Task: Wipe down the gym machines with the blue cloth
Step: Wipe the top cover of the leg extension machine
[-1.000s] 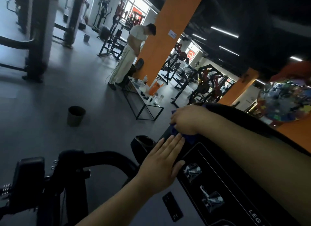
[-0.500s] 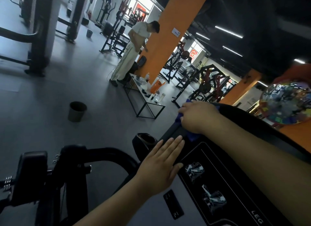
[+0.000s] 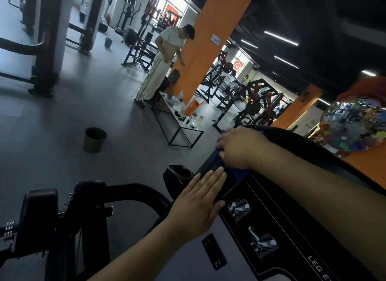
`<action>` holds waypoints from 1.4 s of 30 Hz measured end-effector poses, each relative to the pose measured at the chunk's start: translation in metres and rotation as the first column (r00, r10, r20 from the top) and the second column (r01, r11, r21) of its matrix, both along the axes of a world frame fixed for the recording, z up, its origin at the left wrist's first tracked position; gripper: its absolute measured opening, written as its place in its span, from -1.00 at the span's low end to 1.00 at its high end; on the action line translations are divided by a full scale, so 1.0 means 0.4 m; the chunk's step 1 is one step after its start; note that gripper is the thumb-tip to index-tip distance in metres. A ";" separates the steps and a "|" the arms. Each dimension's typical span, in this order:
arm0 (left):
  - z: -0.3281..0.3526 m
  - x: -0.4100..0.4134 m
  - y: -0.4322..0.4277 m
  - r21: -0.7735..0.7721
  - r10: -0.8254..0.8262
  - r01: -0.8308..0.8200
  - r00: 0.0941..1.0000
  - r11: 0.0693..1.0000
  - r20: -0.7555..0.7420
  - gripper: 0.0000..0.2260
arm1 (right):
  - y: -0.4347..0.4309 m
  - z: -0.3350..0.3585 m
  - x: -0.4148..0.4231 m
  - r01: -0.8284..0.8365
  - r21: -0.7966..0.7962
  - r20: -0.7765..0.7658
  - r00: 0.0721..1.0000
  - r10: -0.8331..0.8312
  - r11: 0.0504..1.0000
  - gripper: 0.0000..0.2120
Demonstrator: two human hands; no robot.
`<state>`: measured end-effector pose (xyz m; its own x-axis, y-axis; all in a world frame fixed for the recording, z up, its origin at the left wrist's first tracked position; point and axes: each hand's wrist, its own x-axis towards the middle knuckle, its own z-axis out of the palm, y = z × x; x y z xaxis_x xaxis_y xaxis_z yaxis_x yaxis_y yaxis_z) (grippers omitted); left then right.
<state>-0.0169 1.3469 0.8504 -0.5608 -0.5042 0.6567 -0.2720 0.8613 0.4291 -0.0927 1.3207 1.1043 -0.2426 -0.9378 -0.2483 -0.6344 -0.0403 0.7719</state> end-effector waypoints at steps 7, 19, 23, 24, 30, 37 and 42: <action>-0.002 -0.001 0.001 0.010 -0.014 0.014 0.999 1.000 -0.029 -0.39 | 0.052 -0.022 0.013 -0.175 -0.055 -0.031 0.984 0.173 0.983 -0.52; -0.001 0.007 -0.006 0.058 -0.070 0.076 0.993 0.995 -0.096 -0.42 | 0.211 -0.092 -0.049 -0.389 -0.161 -0.113 0.920 0.375 0.907 -0.44; -0.005 0.042 -0.029 0.048 -0.083 0.087 0.993 0.995 -0.087 -0.46 | 0.369 -0.142 -0.073 -0.359 -0.253 -0.123 0.933 0.338 0.898 -0.27; -0.003 0.050 -0.034 0.043 -0.084 0.088 0.993 0.995 -0.080 -0.47 | 0.410 -0.156 -0.082 -0.354 -0.250 -0.118 0.935 0.334 0.901 -0.27; 0.018 0.043 -0.033 -0.009 -0.118 0.118 0.989 0.993 -0.091 -0.46 | 0.360 -0.145 -0.087 -0.304 -0.297 -0.165 0.950 0.265 0.905 -0.25; 0.013 0.030 -0.032 0.011 -0.127 0.129 0.986 0.992 -0.106 -0.44 | 0.514 -0.203 -0.098 -0.263 -0.179 -0.120 0.962 0.244 0.948 -0.25; 0.007 0.019 -0.034 0.040 -0.127 0.132 0.987 0.991 -0.102 -0.42 | 0.424 -0.207 -0.103 -0.329 -0.325 -0.125 0.944 0.305 0.886 -0.29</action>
